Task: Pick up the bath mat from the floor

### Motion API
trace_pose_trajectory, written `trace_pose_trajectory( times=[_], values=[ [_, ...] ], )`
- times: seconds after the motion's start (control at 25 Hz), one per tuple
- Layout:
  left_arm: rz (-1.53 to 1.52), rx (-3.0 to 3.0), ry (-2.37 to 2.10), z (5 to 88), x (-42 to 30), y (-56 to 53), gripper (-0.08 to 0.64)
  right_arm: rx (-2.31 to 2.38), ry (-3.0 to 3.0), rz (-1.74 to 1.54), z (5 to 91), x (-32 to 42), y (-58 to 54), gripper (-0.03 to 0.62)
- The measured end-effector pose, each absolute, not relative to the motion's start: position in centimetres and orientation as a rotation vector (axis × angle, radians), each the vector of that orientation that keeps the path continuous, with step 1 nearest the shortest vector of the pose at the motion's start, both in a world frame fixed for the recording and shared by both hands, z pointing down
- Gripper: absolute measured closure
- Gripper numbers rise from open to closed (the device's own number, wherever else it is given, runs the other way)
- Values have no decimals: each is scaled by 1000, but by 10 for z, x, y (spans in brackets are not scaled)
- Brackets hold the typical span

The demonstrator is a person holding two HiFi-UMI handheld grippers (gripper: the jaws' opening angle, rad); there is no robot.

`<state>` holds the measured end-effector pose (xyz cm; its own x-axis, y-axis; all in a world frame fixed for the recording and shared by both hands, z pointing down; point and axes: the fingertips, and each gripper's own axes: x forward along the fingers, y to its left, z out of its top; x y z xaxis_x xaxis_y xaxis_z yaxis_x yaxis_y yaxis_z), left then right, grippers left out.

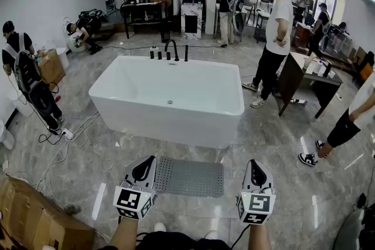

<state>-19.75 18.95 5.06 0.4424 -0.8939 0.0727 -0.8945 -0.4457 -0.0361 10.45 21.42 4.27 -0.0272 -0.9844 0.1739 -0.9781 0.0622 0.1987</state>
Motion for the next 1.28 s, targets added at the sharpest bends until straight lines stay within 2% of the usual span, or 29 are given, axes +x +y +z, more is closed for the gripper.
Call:
trace_pose_trajectory(
  times=[0.56,1.28],
  values=[
    [218,2662,-1655,58,-173,198,552,1990,-2090,-50,47,130,220,572],
    [349,2554,-1790,67,-129,215,552,1880,-2214,34,68,203,215,571]
  ],
)
